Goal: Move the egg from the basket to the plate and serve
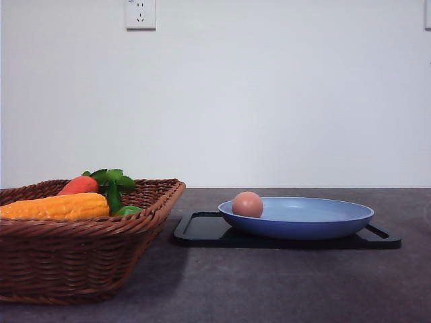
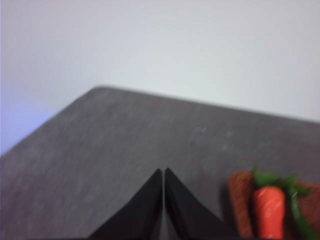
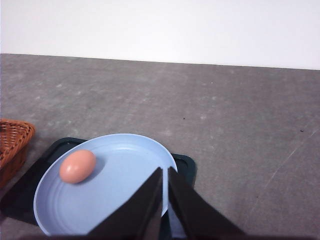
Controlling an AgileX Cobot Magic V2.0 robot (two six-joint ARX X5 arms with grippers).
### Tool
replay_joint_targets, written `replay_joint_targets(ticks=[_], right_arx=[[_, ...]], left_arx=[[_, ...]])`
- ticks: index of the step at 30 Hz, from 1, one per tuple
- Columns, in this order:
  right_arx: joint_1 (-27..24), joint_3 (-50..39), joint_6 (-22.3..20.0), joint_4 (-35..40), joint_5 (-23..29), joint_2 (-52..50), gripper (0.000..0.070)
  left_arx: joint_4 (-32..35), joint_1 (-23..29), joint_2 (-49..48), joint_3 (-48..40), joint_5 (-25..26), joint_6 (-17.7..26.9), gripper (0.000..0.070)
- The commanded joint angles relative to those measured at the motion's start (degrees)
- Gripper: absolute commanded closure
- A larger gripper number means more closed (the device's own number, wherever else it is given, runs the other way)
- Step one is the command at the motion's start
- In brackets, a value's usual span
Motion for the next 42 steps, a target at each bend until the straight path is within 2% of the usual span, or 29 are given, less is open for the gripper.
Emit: replay_joint_targets(ticks=[1, 17, 23, 42], right_arx=[[0.25, 0.42, 0.55, 0.55, 0.22, 0.17, 0.0700], [0.26, 0.42, 0.55, 0.57, 0.22, 0.15, 0.0700], [0.25, 0.42, 0.55, 0.57, 0.23, 0.17, 0.0700], [0.25, 0.42, 0.55, 0.57, 0.22, 0.16, 0.0700]], left_arx=[[0.47, 0.46, -0.42, -1.57, -0.04, 0.72, 0.0700], [0.52, 0.72, -1.21, -12.27, -0.01, 0.74, 0.0700], [3.73, 0.70, -1.21, -12.52, 0.00, 0.74, 0.0700], [3.74, 0.72, -1.21, -12.52, 0.00, 0.74, 0.0700]])
